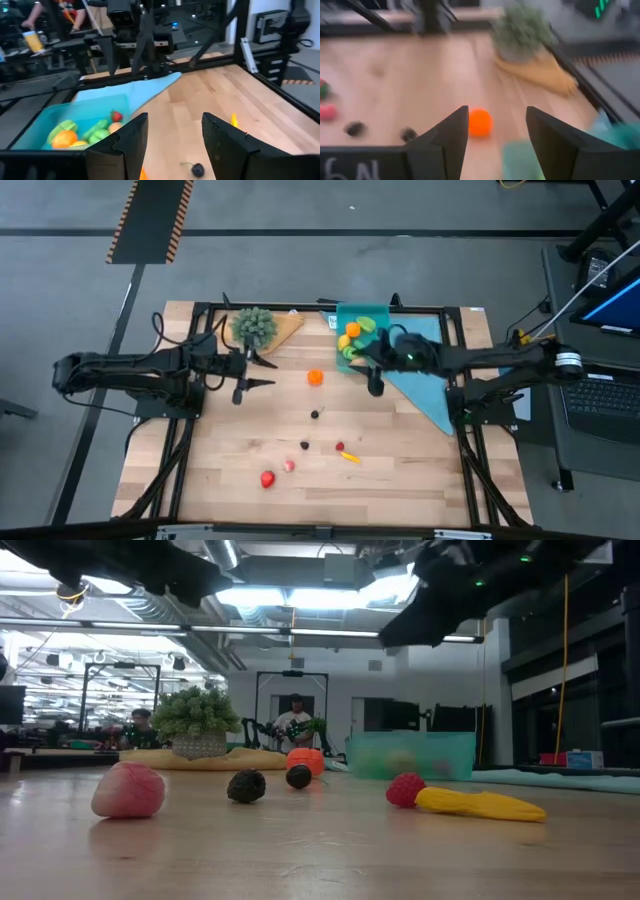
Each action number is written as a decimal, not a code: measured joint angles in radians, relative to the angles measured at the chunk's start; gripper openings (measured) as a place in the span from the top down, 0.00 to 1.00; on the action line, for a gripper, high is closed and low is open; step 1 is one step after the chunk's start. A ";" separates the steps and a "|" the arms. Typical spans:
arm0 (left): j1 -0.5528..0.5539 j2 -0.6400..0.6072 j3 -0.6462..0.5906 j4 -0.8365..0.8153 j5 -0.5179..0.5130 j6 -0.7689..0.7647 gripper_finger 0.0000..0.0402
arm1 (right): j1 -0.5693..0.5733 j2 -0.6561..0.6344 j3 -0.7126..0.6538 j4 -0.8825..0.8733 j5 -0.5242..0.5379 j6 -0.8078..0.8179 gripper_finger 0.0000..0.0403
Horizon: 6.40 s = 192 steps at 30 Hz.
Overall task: Pick and placing Produce into tupperware
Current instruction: Put the yellow corn into the blue bin
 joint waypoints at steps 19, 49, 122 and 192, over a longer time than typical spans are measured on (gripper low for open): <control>-0.122 0.006 0.000 -0.016 -0.132 -0.032 0.55 | 0.132 -0.072 -0.202 0.197 0.001 0.064 0.50; -0.124 0.007 0.000 -0.074 -0.132 -0.058 0.55 | 0.467 -0.042 0.108 -0.471 0.279 0.225 0.50; -0.175 0.006 0.000 -0.226 -0.132 -0.082 0.55 | 0.751 0.818 0.601 -0.728 0.284 0.932 0.73; -0.174 0.007 0.000 -0.223 -0.131 -0.076 0.55 | 0.571 -0.002 -0.363 0.712 0.411 0.060 1.00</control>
